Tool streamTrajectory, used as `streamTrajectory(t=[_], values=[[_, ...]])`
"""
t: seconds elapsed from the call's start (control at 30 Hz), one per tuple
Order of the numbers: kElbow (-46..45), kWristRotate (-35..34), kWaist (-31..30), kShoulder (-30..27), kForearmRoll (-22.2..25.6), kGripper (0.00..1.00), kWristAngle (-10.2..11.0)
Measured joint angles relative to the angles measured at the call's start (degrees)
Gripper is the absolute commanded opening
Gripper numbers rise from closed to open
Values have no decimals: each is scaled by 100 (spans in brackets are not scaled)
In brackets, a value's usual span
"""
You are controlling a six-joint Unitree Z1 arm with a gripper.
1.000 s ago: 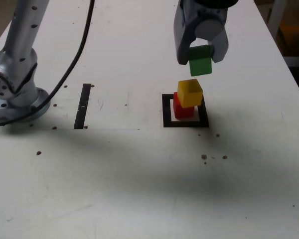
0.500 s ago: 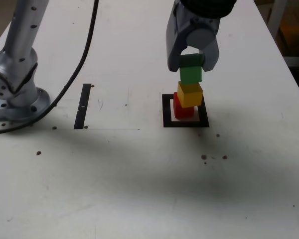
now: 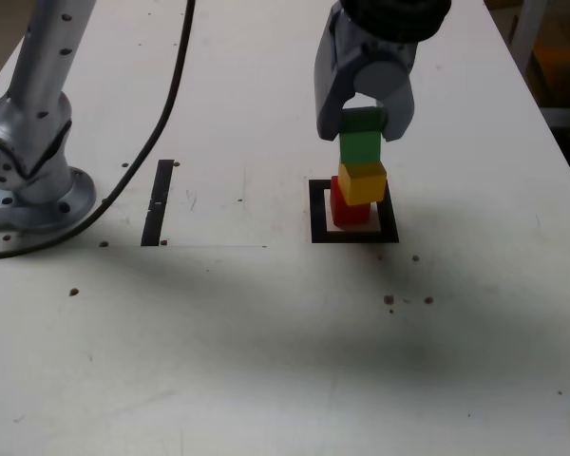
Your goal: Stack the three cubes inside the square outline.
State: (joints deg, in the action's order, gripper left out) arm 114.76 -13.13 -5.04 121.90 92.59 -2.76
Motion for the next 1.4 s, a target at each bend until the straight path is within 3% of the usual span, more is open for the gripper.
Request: streamTrajectory(t=[0.5, 0.73, 1.0, 1.4], values=[[3, 0, 8, 87, -11, 61, -40], [3, 19, 20, 95, -13, 71, -79], [-37, -50, 25, 85, -19, 99, -42], [-74, -204, -12, -275, -18, 100, 35]])
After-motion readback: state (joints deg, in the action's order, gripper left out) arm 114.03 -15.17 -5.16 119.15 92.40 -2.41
